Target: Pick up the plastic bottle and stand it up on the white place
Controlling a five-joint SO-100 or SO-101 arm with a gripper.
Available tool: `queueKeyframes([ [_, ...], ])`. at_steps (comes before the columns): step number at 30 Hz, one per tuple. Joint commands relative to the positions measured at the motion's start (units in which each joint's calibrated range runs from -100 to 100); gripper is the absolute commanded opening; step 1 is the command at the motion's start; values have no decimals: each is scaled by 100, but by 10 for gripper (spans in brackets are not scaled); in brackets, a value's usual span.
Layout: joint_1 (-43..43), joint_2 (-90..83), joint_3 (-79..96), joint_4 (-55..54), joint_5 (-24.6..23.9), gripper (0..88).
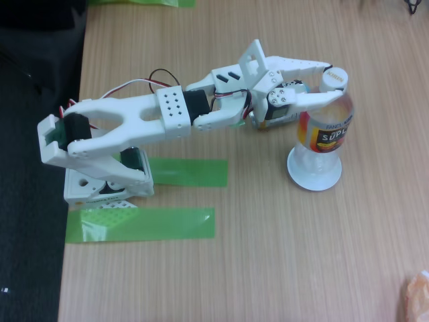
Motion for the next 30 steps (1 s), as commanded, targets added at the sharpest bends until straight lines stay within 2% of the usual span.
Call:
queueKeyframes([
  [1,2,-23,8,-185,34,12],
  [30,2,-81,371,-211,39,13],
])
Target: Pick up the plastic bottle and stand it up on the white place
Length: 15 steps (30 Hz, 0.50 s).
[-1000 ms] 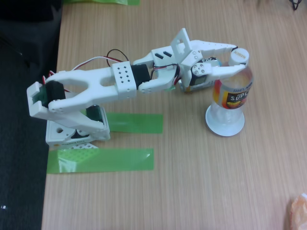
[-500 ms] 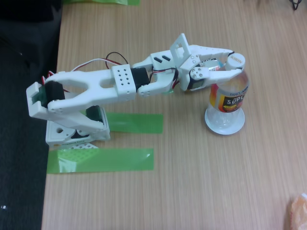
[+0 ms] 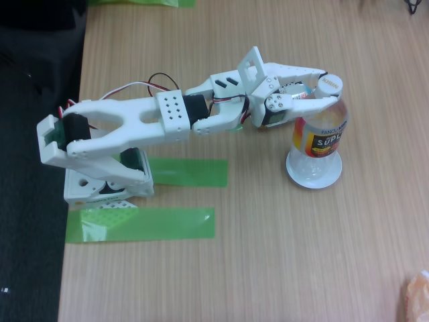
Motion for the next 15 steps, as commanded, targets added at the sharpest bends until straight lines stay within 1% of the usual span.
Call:
queueKeyframes([
  [1,9,-81,-63,-66,24,13],
  [7,9,-81,-54,-66,24,23],
  [15,9,-39,9,-66,24,218],
])
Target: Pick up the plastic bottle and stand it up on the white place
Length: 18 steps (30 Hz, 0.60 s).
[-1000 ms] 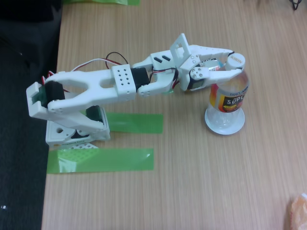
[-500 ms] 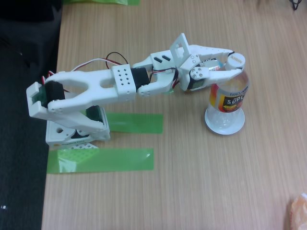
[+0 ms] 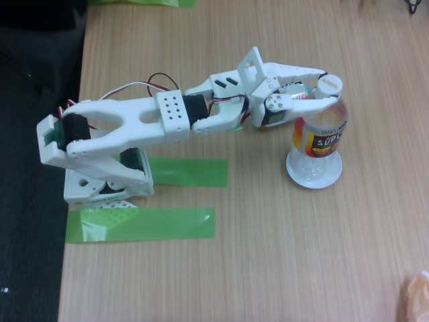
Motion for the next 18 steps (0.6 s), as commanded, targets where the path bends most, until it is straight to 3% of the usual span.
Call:
queueKeyframes([
  [1,39,-31,-27,-66,39,229],
  [18,39,-81,-18,-66,39,240],
])
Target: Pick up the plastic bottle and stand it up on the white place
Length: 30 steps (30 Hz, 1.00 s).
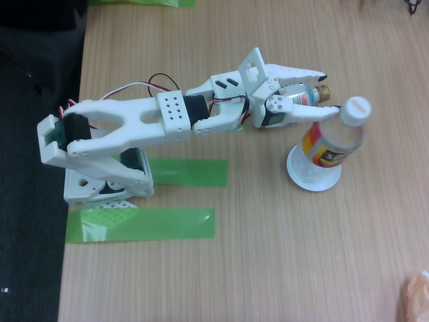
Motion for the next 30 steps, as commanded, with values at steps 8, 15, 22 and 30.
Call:
queueKeyframes([
  [8,24,-107,-27,-66,24,240],
  [15,446,-123,-36,-66,24,240],
  [22,550,-1056,-27,45,24,240],
  [30,572,-2744,181,1376,386,240],
])
